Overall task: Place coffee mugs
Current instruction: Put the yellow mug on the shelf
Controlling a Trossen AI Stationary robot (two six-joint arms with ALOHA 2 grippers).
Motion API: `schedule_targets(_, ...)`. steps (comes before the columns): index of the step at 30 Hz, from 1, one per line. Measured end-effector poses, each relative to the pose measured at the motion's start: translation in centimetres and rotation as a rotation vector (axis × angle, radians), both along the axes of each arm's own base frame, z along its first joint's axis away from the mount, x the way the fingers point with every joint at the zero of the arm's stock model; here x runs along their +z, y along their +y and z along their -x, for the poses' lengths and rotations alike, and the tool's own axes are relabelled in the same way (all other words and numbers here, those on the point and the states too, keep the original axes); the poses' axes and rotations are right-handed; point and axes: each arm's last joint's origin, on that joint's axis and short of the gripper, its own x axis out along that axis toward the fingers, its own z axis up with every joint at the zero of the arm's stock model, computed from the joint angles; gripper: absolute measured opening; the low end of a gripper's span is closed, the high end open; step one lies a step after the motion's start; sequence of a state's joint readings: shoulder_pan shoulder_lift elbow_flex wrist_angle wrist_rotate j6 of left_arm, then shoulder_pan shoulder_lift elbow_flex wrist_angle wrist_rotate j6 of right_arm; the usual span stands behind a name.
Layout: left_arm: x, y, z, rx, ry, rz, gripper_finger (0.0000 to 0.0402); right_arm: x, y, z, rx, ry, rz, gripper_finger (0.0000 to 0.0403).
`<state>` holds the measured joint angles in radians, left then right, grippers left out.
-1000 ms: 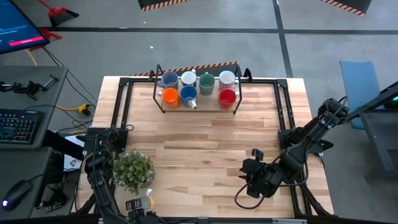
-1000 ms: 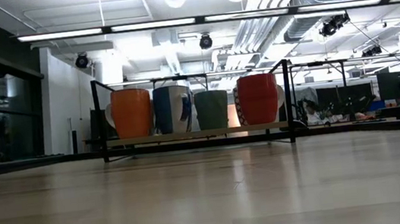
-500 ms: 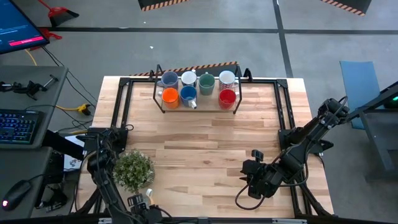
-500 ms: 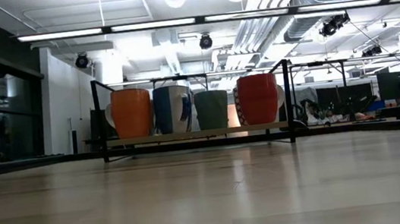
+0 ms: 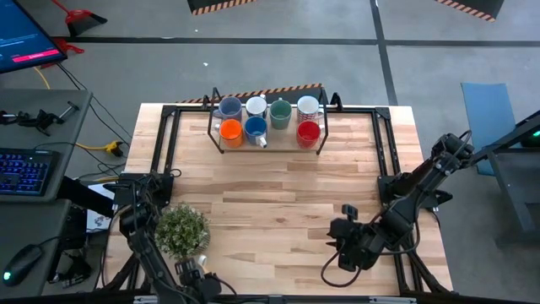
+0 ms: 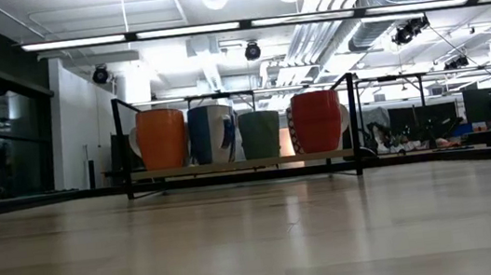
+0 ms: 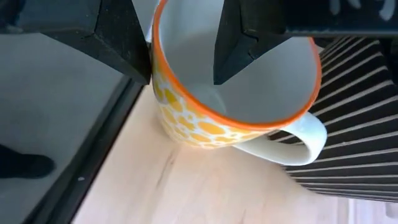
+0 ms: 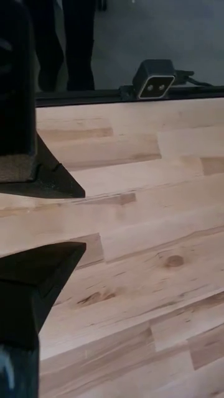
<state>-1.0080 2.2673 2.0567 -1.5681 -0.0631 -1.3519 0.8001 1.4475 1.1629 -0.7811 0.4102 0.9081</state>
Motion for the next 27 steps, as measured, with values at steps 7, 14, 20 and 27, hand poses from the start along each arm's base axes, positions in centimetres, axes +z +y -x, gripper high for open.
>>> schedule_targets(7,-0.9,0.5,0.0,-0.03,0.028,-0.035,0.0163,0.0,0.6,0.5,0.016,-0.007,-0.009,0.0103)
schedule_targets(14,-0.9,0.8,-0.6,-0.081,0.041,-0.029,0.0147,0.1,0.6,0.5,0.018,-0.011,-0.011,0.0103)
schedule_targets(20,-0.9,1.3,-1.3,-0.121,0.055,-0.02,0.0095,0.1,0.6,0.5,0.018,-0.011,-0.01,0.0103)
schedule_targets(27,-1.0,1.6,-2.1,-0.146,0.05,-0.002,0.0057,0.1,0.6,0.5,0.018,-0.011,-0.01,0.0103)
